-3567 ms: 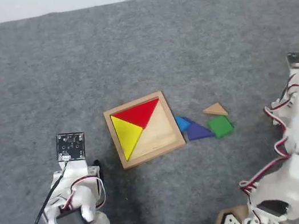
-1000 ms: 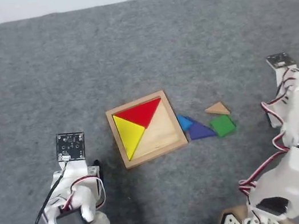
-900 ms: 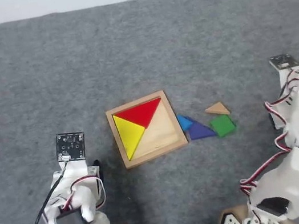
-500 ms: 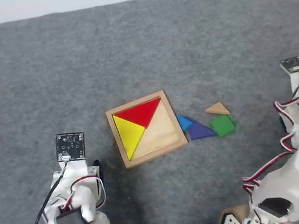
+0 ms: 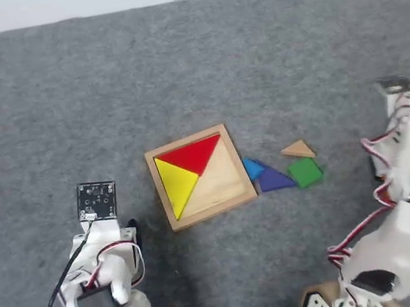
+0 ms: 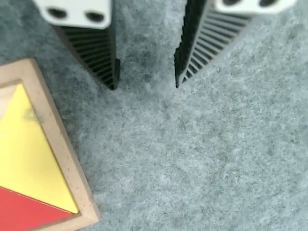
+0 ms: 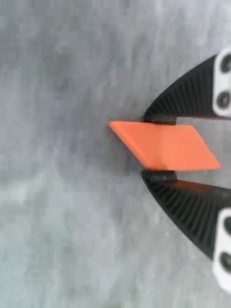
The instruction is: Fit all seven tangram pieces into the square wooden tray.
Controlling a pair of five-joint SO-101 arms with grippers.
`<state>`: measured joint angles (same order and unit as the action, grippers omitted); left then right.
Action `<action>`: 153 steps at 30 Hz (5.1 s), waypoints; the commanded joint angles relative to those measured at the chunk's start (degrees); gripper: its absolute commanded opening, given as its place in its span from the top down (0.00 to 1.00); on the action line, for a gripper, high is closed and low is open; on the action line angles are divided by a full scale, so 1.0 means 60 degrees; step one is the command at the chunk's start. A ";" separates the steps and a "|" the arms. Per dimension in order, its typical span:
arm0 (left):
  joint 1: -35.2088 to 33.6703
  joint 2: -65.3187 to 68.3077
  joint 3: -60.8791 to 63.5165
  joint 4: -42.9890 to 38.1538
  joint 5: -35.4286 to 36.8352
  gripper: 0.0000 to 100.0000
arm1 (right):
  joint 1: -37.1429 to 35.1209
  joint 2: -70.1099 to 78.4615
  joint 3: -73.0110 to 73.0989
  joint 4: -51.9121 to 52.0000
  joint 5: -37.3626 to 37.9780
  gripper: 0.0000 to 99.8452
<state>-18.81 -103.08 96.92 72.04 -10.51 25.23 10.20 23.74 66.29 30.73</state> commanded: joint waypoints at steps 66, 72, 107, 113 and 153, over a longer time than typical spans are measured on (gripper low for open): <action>0.0029 -0.0176 -0.0081 0.0059 0.0059 0.81 | -0.9663 0.5267 -1.0491 0.3861 -0.6476 0.68; 0.0029 -0.0176 -0.0081 0.0059 0.0059 0.81 | -0.9766 0.5370 -1.0579 0.4916 -0.6344 0.68; 0.0029 -0.0176 -0.0081 0.0059 0.0059 0.81 | -0.8960 0.5253 -1.1648 0.4667 -0.5524 0.68; 0.0029 -0.0176 -0.0081 0.0059 0.0059 0.81 | -0.8945 0.4813 -1.3846 0.6015 -0.5538 0.68; 0.0015 -0.0176 -0.0081 0.0059 0.0088 0.81 | -0.5941 -0.2147 0.1407 -0.1883 -0.0542 0.75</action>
<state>-18.81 -103.08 96.92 72.04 -10.51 -9.32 -4.13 32.53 56.09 23.34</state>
